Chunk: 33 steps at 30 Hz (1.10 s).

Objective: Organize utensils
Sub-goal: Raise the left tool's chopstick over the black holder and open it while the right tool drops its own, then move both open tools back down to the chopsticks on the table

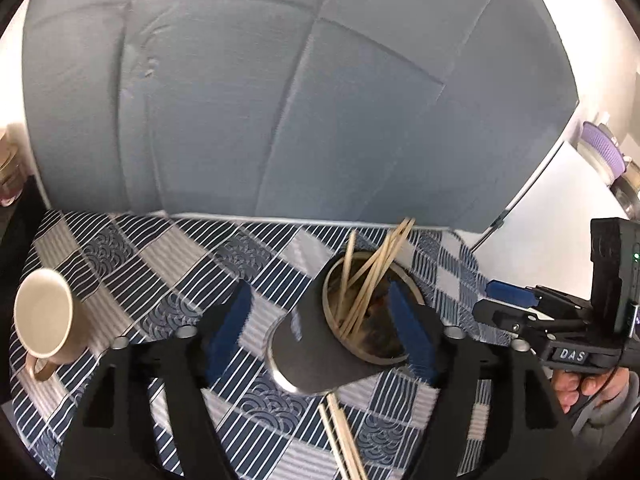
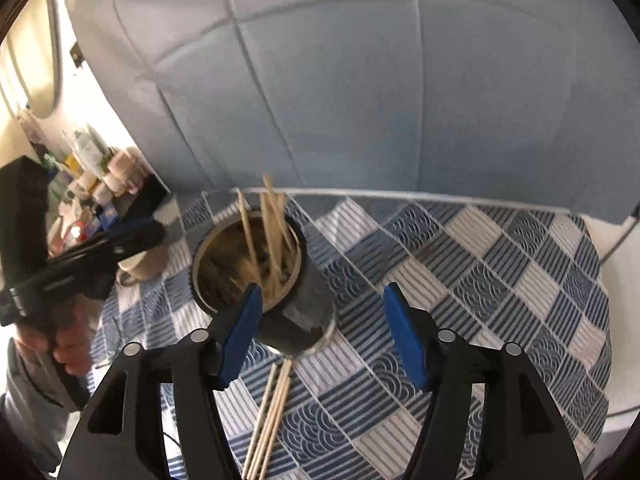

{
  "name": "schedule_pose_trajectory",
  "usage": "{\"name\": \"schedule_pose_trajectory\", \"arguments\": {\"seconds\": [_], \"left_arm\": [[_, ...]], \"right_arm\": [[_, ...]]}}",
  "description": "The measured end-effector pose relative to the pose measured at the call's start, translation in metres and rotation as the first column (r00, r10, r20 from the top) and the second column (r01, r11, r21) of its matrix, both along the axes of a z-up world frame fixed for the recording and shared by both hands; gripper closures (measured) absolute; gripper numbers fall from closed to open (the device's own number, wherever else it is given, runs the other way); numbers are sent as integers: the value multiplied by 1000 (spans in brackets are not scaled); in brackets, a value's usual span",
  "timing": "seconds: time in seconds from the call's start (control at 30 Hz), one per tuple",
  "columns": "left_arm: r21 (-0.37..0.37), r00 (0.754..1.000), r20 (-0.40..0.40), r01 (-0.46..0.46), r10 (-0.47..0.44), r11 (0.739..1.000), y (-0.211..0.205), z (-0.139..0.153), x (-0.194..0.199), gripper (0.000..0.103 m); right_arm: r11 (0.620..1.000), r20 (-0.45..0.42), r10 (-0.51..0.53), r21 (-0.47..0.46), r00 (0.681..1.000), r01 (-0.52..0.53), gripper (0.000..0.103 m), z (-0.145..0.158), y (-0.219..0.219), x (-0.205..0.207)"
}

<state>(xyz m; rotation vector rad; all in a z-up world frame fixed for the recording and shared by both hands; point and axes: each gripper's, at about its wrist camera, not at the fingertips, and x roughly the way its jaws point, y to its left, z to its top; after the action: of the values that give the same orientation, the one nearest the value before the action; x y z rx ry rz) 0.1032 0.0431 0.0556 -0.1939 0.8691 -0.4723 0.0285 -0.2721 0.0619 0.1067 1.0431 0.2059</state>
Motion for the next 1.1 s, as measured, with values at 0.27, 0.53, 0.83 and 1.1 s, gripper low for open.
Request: {"name": "schedule_pose_trajectory", "arguments": {"seconds": [0.27,0.53,0.83,1.1], "left_arm": [[88,996,-88,-16,24,996,12,-37,-26,15],[135,973,-225,-19,49,991,23,-81,-49,14],[175,945,-313,-38,92,984,40,-116,-67,13],[208,930,-356,-14,89,978,42,-133,-75,13]], "right_arm": [[1000,-122,-9,-22,993,7,31,-47,2,-15],[995,-264,51,-74,963,-73,31,-111,24,-43],[987,-366,97,-83,926,-136,31,-159,50,-82],[980,-387,82,-137,918,-145,30,-177,66,-95]]}}
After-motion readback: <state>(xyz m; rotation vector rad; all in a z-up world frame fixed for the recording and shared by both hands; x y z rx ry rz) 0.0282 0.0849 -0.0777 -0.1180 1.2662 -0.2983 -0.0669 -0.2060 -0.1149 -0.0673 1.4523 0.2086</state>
